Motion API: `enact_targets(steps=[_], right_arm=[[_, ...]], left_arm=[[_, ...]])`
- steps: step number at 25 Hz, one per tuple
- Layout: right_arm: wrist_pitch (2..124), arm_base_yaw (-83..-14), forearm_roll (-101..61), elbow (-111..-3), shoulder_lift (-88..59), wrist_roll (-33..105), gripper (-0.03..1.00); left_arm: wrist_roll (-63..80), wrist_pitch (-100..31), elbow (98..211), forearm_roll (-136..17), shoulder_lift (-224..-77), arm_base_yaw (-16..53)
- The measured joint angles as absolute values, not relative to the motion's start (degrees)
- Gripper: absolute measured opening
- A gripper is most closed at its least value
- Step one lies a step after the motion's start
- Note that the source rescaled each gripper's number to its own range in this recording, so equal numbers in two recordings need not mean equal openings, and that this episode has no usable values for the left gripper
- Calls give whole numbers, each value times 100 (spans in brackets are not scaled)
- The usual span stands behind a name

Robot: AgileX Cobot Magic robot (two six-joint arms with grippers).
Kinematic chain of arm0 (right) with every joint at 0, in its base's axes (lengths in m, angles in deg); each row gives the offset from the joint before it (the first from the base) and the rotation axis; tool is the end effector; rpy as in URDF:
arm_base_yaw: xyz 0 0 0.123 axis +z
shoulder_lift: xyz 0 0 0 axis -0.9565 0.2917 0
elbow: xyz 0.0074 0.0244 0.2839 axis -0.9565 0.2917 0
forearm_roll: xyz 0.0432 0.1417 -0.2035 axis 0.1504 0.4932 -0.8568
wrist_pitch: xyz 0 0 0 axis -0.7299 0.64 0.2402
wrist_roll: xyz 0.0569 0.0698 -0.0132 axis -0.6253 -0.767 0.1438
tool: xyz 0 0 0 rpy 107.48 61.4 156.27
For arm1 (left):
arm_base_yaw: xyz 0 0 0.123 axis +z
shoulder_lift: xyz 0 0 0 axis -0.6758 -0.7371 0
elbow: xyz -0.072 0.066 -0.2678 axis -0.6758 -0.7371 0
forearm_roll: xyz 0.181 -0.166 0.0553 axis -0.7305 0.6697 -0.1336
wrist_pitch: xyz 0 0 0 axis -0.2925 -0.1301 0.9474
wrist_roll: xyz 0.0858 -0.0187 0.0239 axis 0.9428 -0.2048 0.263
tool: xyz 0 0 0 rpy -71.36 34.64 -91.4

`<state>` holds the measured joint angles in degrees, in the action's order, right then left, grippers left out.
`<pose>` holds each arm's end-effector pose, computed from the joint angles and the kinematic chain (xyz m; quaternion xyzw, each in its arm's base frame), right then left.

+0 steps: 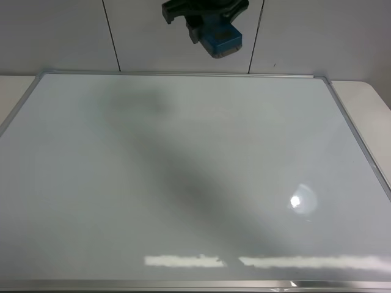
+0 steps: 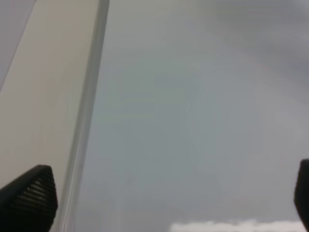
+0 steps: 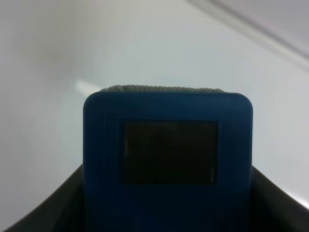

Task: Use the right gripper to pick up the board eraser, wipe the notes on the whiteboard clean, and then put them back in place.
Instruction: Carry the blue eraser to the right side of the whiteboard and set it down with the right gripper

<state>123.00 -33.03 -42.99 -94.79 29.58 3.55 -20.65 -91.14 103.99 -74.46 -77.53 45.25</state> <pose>0.3588 0.2719 0.3281 -0.2664 0.9270 -0.0226 0.2629 -0.0060 0.0018 0.2789 0.0128 0.8499 0.0467 0.5248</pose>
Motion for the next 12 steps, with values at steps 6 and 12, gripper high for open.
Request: enact_targets(steps=[6,12], right_arm=[[12312,-3673,-4521,-7966,2066,-120,0],[11567,-4094,-4544,-6257,1199,-629,0]], left_arm=[[-2065,-9114,10399,-7446,-7753,4525],[-2065,-9114,10399,-7446,-7753,4525]])
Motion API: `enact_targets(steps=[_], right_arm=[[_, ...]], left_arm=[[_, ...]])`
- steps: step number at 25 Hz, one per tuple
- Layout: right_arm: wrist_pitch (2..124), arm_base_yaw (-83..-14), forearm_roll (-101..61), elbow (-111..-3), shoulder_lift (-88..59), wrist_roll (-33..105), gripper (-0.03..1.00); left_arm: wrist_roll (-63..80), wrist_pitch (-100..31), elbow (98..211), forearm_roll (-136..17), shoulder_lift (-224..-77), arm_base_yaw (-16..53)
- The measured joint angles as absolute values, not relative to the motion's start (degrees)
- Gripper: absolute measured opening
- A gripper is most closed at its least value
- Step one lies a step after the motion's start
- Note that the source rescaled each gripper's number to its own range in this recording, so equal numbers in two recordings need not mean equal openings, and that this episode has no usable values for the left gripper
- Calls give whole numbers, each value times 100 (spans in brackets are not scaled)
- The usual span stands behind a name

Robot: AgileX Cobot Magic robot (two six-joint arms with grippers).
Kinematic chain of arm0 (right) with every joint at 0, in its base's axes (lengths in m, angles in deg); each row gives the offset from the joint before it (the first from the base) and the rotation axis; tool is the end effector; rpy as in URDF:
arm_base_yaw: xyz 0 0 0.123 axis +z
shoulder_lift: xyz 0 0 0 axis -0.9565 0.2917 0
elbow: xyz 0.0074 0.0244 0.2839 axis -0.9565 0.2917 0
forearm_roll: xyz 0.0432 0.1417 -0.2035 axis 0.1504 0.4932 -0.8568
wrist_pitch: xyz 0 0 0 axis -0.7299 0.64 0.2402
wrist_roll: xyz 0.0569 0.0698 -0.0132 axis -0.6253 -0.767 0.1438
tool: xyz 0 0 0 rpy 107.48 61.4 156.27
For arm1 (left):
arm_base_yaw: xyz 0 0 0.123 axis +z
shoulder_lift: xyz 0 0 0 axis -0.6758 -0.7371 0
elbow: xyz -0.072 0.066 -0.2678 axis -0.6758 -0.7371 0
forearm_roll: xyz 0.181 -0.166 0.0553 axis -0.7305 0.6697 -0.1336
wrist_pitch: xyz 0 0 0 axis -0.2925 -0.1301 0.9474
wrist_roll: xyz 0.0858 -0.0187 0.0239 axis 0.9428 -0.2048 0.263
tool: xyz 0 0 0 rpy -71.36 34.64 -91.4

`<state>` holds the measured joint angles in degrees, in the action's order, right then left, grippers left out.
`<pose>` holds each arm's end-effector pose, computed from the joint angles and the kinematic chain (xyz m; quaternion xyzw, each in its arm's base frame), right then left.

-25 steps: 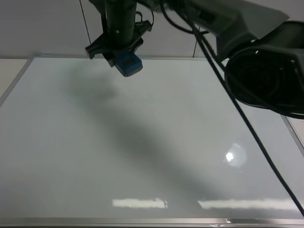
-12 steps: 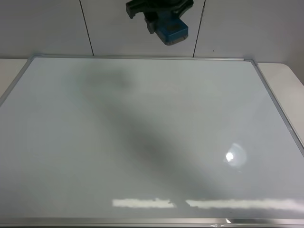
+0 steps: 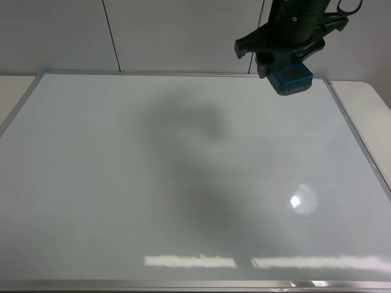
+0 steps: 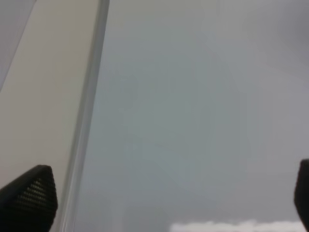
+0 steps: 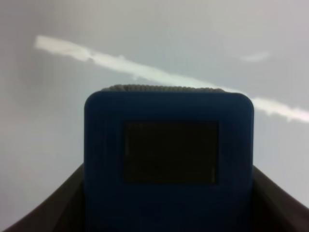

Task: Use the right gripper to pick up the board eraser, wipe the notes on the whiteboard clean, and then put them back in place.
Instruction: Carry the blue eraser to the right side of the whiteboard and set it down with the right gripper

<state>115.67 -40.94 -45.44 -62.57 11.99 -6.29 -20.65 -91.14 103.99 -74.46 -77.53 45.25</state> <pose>0.3229 0.1737 0.2985 -0.1524 0.9632 -0.0586 0.2135 -0.0060 0.0018 0.2789 0.0128 0.8499 0.0467 0.5248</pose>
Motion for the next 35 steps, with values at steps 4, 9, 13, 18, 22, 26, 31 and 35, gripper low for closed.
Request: enact_targets(steps=[4,9,13,18,22,26,31,35], right_arm=[[10733,-4459,-4474,-5093,636,-1019,0],[9821,-4923,-4457,-3874,353,-1398,0],[9183,-5291,-4463,-3087,353,-1630,0],[8431,-5516,-4571,-2443,351,-1771,0],[7883,-5516,-4861,-2111,351,-2096,0],[7661,-5516,-5151,-1856,355,-2447,0],[7622,-5516,-5212,-1829,906,-2574,0],[7524,-5516,-5212,-1829,1052,-2675,0]], left_arm=[[-2065,-9114,10399,-7446,-7753,4525],[-2065,-9114,10399,-7446,-7753,4525],[-2065,-9114,10399,-7446,-7753,4525],[-2065,-9114,10399,-7446,-7753,4525],[-2065,-9114,10399,-7446,-7753,4525],[-2065,-9114,10399,-7446,-7753,4525],[-2065,-9114,10399,-7446,-7753,4525],[-2065,-9114,10399,-7446,-7753,4525]])
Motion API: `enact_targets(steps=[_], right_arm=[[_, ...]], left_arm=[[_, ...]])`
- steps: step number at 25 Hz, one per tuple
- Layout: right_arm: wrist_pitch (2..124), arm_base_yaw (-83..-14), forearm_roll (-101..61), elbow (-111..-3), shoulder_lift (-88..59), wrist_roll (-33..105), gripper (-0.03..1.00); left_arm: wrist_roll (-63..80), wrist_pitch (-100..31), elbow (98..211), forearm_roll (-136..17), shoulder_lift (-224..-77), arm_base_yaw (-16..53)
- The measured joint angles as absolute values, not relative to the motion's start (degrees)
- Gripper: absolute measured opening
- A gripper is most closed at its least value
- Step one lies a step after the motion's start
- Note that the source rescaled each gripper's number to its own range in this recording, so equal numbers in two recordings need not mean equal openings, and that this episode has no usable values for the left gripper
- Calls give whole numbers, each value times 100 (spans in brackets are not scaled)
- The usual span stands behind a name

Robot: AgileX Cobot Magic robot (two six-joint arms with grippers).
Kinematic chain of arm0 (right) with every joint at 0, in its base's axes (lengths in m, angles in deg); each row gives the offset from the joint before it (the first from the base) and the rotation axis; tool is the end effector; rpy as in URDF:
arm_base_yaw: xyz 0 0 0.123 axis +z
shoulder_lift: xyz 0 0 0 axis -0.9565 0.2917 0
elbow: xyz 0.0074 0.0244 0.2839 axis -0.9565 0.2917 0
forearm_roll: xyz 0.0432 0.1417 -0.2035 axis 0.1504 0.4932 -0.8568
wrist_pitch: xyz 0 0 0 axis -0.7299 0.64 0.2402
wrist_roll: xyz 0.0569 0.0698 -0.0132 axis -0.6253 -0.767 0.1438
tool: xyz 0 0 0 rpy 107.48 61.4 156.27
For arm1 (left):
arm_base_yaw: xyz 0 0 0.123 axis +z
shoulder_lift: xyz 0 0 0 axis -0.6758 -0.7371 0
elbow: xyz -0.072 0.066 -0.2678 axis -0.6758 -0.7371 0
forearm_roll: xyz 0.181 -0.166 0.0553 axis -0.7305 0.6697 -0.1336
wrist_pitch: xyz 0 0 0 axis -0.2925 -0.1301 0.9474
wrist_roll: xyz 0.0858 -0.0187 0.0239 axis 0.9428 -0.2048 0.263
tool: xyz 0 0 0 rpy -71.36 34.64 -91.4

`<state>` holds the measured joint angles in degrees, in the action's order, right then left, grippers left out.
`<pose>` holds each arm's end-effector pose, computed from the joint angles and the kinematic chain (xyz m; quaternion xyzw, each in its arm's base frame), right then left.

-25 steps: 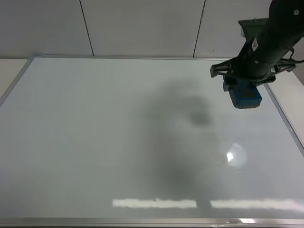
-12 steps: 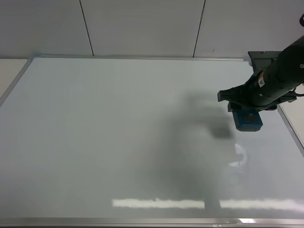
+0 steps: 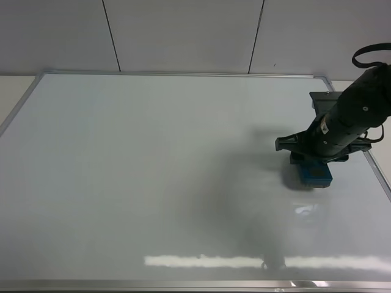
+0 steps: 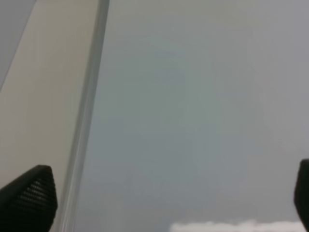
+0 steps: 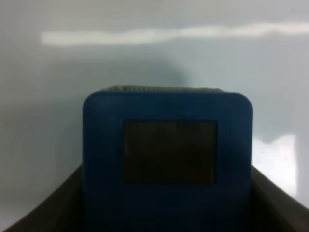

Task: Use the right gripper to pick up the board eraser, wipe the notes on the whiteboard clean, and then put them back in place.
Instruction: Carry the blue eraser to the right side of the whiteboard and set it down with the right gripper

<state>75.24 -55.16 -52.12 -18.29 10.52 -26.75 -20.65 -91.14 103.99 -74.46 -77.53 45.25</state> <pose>0.2708 0.0727 0.1307 0.0083 0.9837 -0.0229 0.1781 -0.0060 0.0018 0.2789 0.0128 0.8499 0.0467 0.5248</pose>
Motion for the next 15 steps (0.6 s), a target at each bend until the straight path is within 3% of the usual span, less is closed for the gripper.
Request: enact_targets(steps=[15], right_arm=[[7451,-5516,-5314,-1829,1052,-2719,0]], left_arm=[[-2065,-9114,10399,-7446,-7753,4525]])
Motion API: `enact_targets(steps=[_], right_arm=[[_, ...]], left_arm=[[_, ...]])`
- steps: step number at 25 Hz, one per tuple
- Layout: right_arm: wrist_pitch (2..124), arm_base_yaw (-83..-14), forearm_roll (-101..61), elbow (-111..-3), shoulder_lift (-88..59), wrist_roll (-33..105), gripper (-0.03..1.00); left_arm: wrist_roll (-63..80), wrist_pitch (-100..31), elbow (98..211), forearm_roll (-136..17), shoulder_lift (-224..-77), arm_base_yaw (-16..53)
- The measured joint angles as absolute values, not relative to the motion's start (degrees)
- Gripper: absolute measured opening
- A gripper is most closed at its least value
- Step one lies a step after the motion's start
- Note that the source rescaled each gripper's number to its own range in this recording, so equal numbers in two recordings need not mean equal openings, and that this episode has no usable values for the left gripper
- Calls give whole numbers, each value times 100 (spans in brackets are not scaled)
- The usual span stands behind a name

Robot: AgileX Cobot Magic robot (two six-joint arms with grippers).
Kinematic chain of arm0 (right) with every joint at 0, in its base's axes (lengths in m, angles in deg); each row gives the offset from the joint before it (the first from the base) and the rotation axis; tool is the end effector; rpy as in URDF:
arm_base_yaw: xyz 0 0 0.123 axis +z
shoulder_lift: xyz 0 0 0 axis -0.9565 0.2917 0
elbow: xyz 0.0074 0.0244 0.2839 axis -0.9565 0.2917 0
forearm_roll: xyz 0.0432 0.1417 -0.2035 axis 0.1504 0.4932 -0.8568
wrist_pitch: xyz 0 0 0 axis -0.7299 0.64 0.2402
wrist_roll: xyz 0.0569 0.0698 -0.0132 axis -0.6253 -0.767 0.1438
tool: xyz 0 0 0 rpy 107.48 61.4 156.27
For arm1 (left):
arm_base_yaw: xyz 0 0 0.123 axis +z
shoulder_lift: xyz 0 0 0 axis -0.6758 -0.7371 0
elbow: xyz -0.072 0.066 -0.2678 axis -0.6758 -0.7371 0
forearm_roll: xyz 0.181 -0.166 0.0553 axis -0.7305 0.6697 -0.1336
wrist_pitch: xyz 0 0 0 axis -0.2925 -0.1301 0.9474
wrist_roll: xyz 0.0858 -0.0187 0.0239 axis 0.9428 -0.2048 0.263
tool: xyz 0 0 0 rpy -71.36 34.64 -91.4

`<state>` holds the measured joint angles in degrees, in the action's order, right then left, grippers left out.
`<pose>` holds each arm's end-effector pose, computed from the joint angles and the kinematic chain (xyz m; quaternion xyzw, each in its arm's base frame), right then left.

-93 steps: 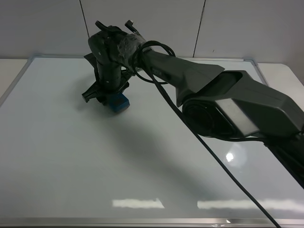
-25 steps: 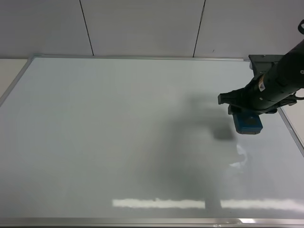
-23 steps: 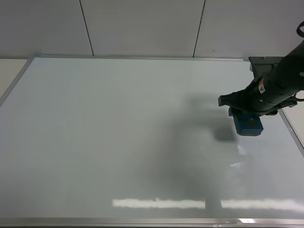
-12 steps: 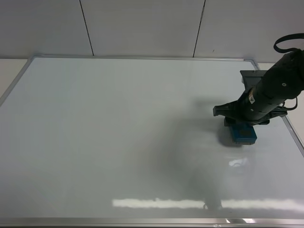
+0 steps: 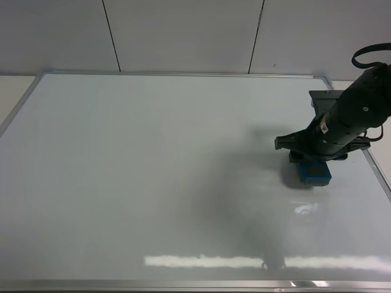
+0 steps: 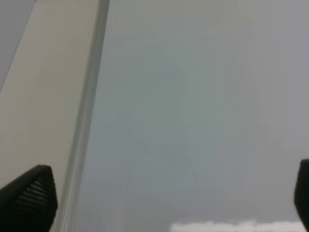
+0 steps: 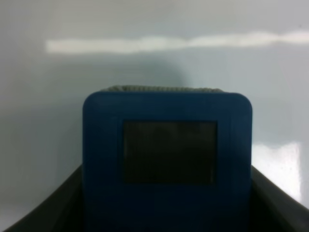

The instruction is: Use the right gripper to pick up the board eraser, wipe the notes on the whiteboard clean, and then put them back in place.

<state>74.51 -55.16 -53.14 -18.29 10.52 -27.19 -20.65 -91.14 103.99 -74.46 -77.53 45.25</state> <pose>0.2720 0.0730 0.1311 0.0035 0.9825 -0.0221 0.1849 -0.0060 0.0018 0.2789 0.0128 0.8499 0.0467 0.5248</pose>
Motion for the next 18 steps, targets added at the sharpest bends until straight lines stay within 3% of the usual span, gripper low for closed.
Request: enact_targets(steps=[3,4,6,8,9,12,18], right_arm=[[7490,-5516,-5427,-1829,1052,-2706,1],[7496,-5516,-5475,-1829,1052,-2692,8],[7502,-5516,-5627,-1829,1052,-2603,57],[7497,-5516,-5734,-1829,1052,-2551,84],[7497,-5516,-5755,-1829,1052,-2539,90],[7497,-5516,-5762,-1829,1052,-2527,98],[7507,-5516,-5682,-1829,916,-2512,100]], left_arm=[[-2065,-9114,10399,-7446,-7753,4525],[-2065,-9114,10399,-7446,-7753,4525],[-2065,-9114,10399,-7446,-7753,4525],[-2065,-9114,10399,-7446,-7753,4525],[-2065,-9114,10399,-7446,-7753,4525],[-2065,-9114,10399,-7446,-7753,4525],[-2065,-9114,10399,-7446,-7753,4525]])
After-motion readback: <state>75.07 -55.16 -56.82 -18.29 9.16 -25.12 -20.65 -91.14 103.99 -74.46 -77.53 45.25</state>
